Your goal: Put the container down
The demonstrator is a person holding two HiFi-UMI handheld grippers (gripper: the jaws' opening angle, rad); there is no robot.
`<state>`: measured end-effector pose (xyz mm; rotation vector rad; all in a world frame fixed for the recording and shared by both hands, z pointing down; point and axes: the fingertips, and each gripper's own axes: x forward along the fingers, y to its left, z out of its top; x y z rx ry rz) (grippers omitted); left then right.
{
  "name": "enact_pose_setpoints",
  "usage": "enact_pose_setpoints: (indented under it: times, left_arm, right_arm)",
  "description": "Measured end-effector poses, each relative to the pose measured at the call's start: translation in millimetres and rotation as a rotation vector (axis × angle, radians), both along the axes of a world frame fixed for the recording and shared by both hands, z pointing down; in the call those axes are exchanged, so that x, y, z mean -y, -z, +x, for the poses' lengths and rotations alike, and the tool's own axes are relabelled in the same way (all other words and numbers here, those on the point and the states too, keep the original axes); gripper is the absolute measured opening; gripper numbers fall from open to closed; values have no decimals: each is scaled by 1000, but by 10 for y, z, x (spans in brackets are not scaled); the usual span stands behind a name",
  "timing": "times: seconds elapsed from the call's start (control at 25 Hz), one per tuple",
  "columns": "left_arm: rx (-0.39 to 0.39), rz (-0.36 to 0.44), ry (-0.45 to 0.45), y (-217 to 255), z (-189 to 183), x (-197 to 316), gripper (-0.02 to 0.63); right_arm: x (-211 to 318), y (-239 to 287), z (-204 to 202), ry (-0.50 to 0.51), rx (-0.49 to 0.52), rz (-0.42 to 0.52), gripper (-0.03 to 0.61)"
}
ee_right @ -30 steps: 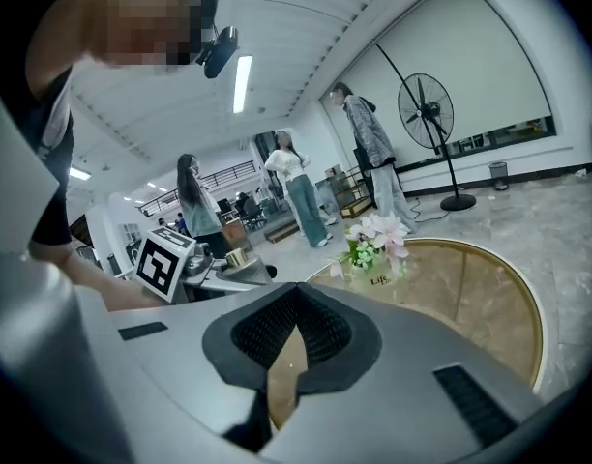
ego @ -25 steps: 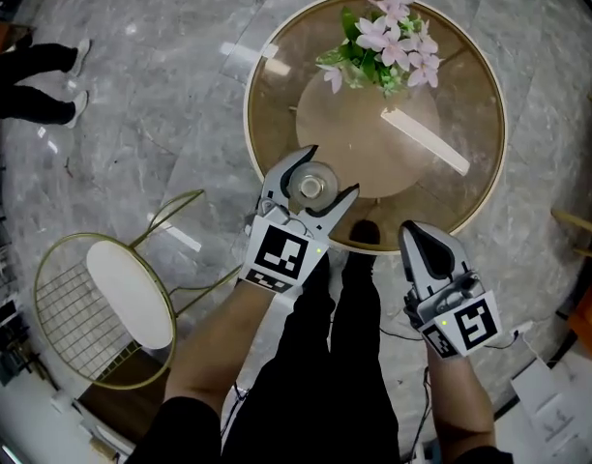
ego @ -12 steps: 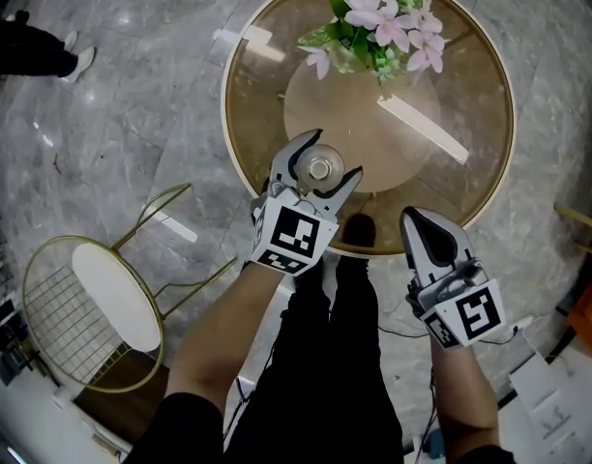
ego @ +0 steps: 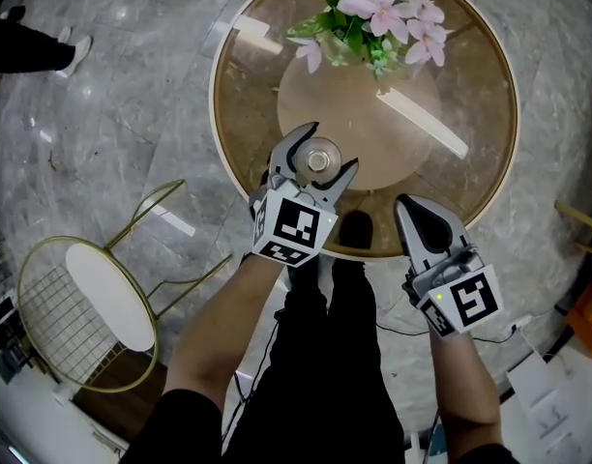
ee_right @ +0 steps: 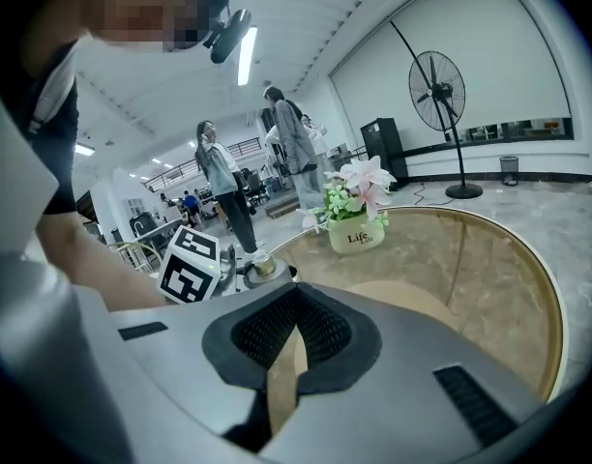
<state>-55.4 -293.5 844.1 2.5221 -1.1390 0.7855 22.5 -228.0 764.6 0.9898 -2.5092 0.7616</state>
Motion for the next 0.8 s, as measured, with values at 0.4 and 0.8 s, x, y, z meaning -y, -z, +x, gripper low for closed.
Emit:
enact_pose_setpoints:
  times: [0.4, 0.8]
  left_arm:
    - [10, 16, -1, -34, 30, 20, 353]
    - [8, 32, 2, 444, -137, -135, 353]
  right_arm:
    - [21, 30, 26, -8, -23, -9, 14]
    - [-43, 555, -69, -49, -23, 25, 14]
